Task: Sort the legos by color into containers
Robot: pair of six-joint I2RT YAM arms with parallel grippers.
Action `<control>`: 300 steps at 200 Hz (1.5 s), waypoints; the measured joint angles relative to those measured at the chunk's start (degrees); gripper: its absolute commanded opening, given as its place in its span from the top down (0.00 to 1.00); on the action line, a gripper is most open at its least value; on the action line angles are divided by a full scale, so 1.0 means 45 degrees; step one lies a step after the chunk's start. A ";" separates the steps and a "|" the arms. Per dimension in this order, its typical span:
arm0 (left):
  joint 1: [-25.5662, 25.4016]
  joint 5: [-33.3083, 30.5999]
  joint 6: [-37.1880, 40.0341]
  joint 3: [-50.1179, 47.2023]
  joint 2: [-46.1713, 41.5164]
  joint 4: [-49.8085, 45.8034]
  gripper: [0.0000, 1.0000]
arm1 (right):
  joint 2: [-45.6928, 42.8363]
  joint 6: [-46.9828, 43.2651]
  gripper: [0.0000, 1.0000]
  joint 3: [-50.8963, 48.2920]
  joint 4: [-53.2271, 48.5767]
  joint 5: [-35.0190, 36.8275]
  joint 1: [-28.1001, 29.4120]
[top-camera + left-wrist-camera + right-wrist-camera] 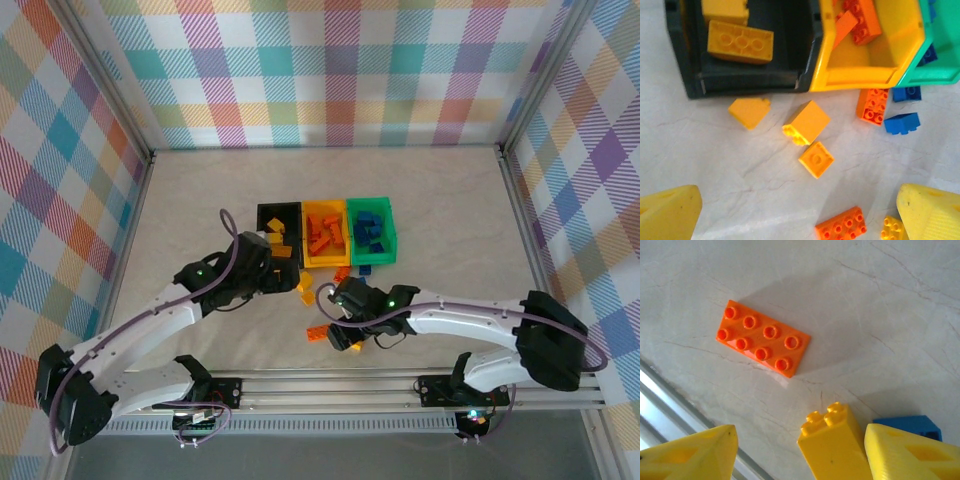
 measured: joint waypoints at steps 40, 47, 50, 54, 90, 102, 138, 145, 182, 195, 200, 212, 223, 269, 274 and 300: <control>0.0083 -0.0238 -0.0068 -0.0180 -0.0879 -0.0228 0.00 | 0.1088 -0.0248 0.41 0.0321 -0.0199 0.0253 0.0019; 0.0097 -0.0248 -0.0087 -0.0194 -0.0889 -0.0248 0.00 | 0.1093 -0.0248 0.42 0.0321 -0.0287 0.0296 0.0063; 0.0117 -0.0243 -0.0092 -0.0214 -0.0889 -0.0243 0.00 | 0.1093 -0.0243 0.43 0.0321 -0.0325 0.0345 0.0112; 0.0131 -0.0248 -0.0097 -0.0238 -0.0889 -0.0248 0.00 | 0.1093 -0.0248 0.44 0.0321 -0.0379 0.0379 0.0175; 0.0291 -0.0287 -0.0097 -0.0355 -0.0869 -0.0325 0.00 | 0.1122 -0.0233 0.46 0.0321 -0.0976 0.0772 0.0933; 0.0330 -0.0287 -0.0097 -0.0379 -0.0869 -0.0325 0.00 | 0.1239 -0.0170 0.47 0.0321 -0.1156 0.0967 0.1166; 0.0398 -0.0287 -0.0097 -0.0403 -0.0865 -0.0335 0.00 | 0.1676 0.0117 0.58 0.0311 -0.1608 0.1564 0.1418; 0.0408 -0.0287 -0.0097 -0.0403 -0.0865 -0.0335 0.00 | 0.1715 0.0170 0.62 0.0311 -0.1622 0.1617 0.1418; 0.0544 -0.0330 -0.0092 -0.0413 -0.0884 -0.0350 0.00 | 0.1613 0.0165 0.78 0.0330 -0.1627 0.1787 0.1413; 0.0559 -0.0442 -0.0087 -0.0529 -0.0991 -0.0359 0.00 | 0.1263 0.0097 0.78 0.0398 -0.1724 0.1855 0.1355; 0.0563 -0.0500 -0.0087 -0.0607 -0.1064 -0.0389 0.00 | 0.1069 0.0063 0.78 0.0491 -0.1802 0.1855 0.1282; 0.0568 -0.0651 -0.0092 -0.0787 -0.1253 -0.0520 0.00 | 0.0665 -0.0058 0.78 0.0899 -0.1909 0.1807 0.1025; 0.0593 -0.0748 -0.0102 -0.0933 -0.1447 -0.0651 0.00 | 0.0476 -0.0301 0.79 0.1603 -0.1860 0.1617 0.0442; 0.0651 -0.1005 -0.0199 -0.1214 -0.1797 -0.0986 0.00 | 0.0413 -0.0665 0.78 0.2948 -0.0869 0.1457 -0.0636; 0.0651 -0.1005 -0.0199 -0.1219 -0.1797 -0.1005 0.00 | 0.0413 -0.0675 0.78 0.2948 -0.0918 0.1452 -0.0622; 0.0743 -0.0952 -0.0325 -0.1778 -0.2414 -0.0928 0.00 | 0.3895 -0.1345 0.78 0.6883 -0.2623 0.0593 -0.1632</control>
